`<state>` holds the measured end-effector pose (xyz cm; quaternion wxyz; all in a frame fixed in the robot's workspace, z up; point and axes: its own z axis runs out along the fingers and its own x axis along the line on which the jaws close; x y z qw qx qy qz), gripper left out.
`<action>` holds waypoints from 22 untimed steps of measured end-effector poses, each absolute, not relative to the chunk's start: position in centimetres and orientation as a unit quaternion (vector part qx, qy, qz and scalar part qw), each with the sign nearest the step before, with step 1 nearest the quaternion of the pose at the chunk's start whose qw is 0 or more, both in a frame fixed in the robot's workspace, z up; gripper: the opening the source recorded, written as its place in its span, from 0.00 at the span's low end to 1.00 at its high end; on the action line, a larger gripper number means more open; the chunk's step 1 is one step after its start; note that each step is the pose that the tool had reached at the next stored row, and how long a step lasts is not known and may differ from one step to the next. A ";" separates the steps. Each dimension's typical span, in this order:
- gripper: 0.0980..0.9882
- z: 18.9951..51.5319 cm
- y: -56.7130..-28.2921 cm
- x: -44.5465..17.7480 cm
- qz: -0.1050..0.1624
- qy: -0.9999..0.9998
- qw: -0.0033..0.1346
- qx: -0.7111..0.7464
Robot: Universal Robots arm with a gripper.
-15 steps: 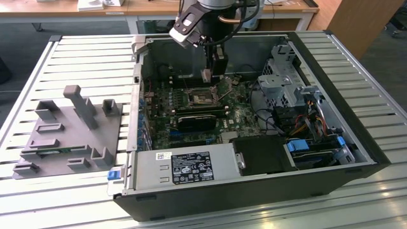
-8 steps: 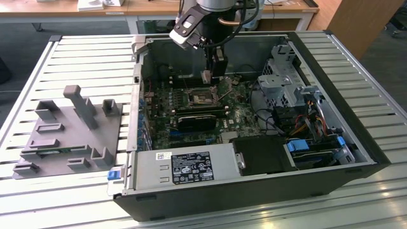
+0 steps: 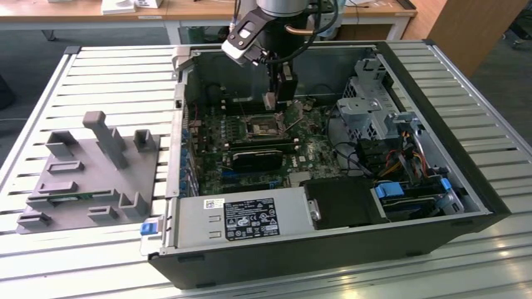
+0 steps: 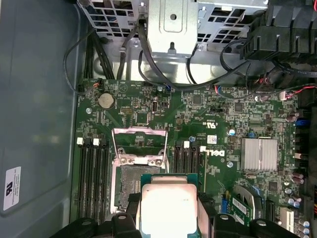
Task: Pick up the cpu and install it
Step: 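Place the cpu into insertion slot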
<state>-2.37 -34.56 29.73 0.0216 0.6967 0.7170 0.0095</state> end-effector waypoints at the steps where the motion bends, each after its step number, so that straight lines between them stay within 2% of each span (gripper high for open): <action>1: 0.50 29.7 -34.6 -2.4 0.010 0.717 0.022 0.697; 22: 0.50 29.1 -34.6 -2.4 0.010 0.717 0.022 0.697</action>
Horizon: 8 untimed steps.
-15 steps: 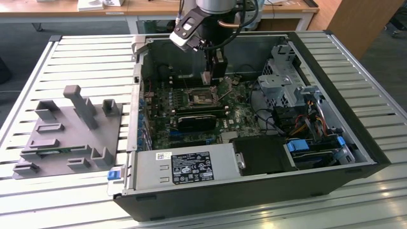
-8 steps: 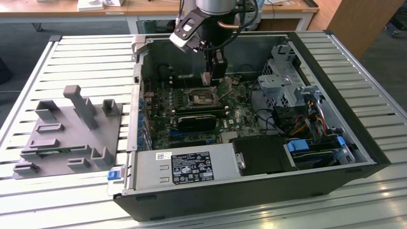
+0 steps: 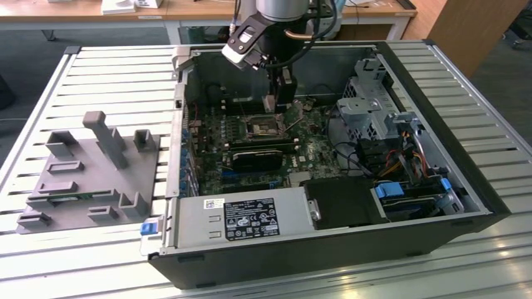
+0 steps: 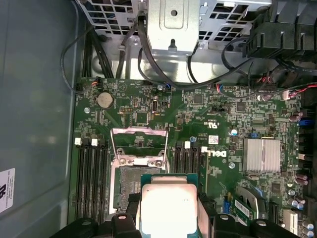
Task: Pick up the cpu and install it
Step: 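Place the cpu into insertion slot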
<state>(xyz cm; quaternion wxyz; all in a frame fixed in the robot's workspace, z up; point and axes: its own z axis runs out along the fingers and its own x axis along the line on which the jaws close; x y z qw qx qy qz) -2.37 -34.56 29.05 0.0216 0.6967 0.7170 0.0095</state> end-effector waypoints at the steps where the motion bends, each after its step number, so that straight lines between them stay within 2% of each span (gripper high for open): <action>1: 0.50 29.0 -34.6 -2.4 0.010 0.717 0.022 0.697; 8: 0.50 28.8 -34.6 -2.4 0.010 0.717 0.022 0.697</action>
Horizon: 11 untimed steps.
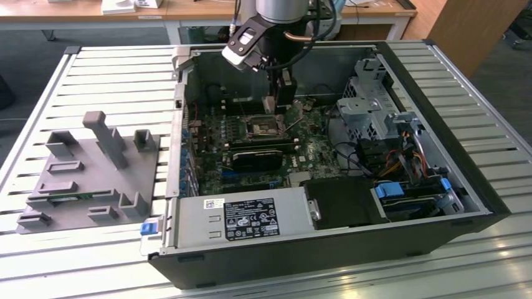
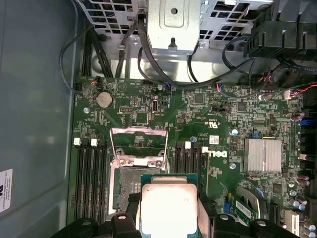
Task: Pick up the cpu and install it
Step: 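Place the cpu into insertion slot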
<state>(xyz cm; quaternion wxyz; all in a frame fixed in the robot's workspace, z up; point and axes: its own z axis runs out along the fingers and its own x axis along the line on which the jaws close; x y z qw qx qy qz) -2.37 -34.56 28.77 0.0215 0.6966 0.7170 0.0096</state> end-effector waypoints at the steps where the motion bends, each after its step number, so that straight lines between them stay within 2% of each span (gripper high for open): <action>1: 0.50 28.7 -34.6 -2.4 0.010 0.717 0.022 0.697; 11: 0.50 28.3 -34.6 -2.4 0.010 0.717 0.022 0.697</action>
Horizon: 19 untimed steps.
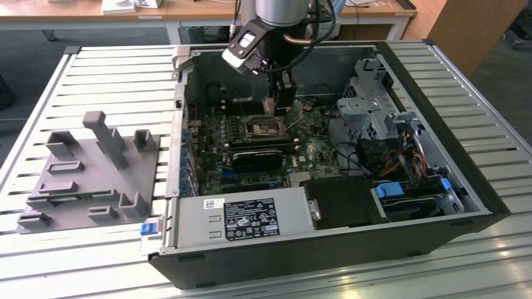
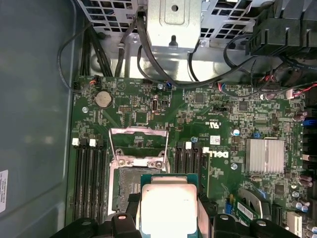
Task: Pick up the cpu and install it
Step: 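Place the cpu into insertion slot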
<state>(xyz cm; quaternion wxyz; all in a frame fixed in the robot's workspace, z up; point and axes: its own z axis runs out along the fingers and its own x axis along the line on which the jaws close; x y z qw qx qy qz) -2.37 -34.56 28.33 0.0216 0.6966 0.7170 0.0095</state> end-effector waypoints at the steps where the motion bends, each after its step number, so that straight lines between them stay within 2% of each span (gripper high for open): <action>1: 0.50 28.3 -34.6 -2.4 0.010 0.717 0.022 0.697; 19: 0.50 27.4 -34.6 -2.4 0.010 0.717 0.022 0.697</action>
